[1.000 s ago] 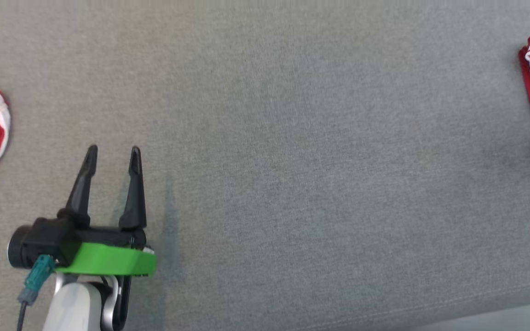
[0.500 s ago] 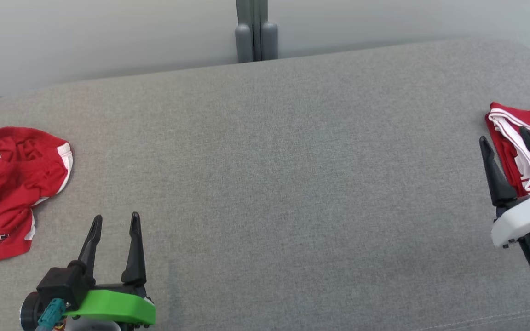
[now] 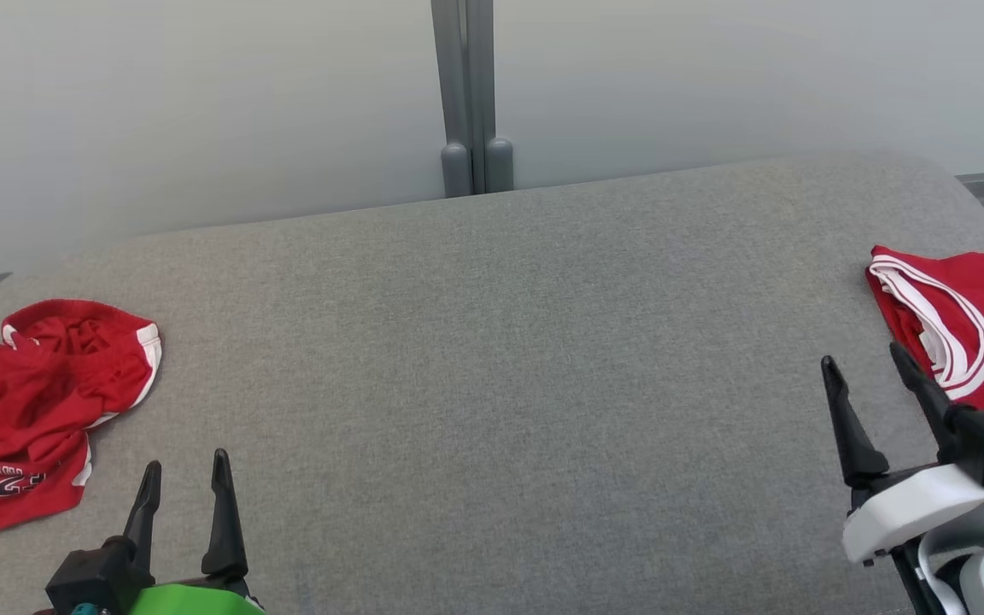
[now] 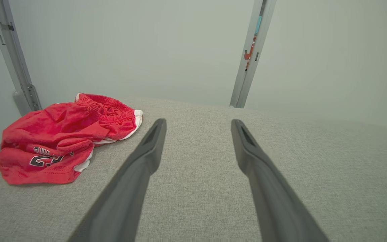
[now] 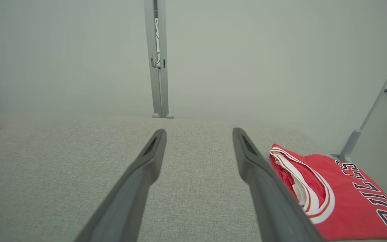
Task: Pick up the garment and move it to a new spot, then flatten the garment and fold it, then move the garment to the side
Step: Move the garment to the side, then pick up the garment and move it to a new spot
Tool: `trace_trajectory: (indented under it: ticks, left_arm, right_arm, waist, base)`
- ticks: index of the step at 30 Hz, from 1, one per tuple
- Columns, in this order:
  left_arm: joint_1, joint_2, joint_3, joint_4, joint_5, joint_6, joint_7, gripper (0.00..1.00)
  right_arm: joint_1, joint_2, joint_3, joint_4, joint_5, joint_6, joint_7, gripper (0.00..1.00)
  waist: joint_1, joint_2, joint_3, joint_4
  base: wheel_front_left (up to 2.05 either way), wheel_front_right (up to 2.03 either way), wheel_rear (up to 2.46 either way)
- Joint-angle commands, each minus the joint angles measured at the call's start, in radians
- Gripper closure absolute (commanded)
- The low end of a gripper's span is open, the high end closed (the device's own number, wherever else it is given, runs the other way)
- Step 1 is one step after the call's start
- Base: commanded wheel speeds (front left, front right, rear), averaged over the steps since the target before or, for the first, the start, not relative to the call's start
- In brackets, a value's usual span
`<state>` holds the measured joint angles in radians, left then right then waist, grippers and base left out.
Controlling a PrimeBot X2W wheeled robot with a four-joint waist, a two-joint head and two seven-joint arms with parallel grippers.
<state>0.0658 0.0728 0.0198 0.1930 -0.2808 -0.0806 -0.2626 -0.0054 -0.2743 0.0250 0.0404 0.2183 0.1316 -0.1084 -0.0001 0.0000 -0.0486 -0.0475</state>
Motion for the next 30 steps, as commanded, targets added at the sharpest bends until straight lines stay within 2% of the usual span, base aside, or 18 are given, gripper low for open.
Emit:
trace_trajectory:
  ticks: [1,12,18,21,30]
  left_arm:
    - [0.013,-0.004,0.004,0.005,0.008,-0.003,-0.003,0.0]
    - [0.006,-0.011,0.007,0.026,0.02,-0.007,-0.003,0.0]
    - [-0.002,-0.014,0.002,0.023,0.023,-0.009,-0.003,0.0]
    - [-0.009,-0.014,0.007,0.025,0.024,-0.011,-0.003,0.0]
    - [0.001,0.001,0.015,0.019,0.043,-0.013,-0.003,0.0]
  right_arm:
    - [0.017,0.006,0.008,0.011,-0.014,-0.002,0.0,0.0]
    - [0.023,0.033,0.011,0.07,-0.034,-0.002,-0.024,0.0]
    - [0.02,0.038,0.014,0.087,-0.043,-0.002,-0.034,0.0]
    - [0.031,0.042,0.013,0.096,-0.042,-0.002,-0.041,0.0]
    - [0.033,0.066,0.052,0.125,-0.045,-0.002,-0.071,0.0]
  waist:
    - [0.0001,0.0,-0.008,-0.004]
    - [0.0001,0.0,-0.023,0.003]
    - [0.0001,0.0,-0.023,0.029]
    - [0.0001,0.0,-0.021,0.062]
    - [0.0001,0.0,-0.018,0.24]
  base:
    - [0.0,0.0,0.0]
    - [0.0,0.0,0.0]
    - [0.0,0.0,0.0]
    - [0.0,0.0,0.0]
    - [0.0,0.0,0.0]
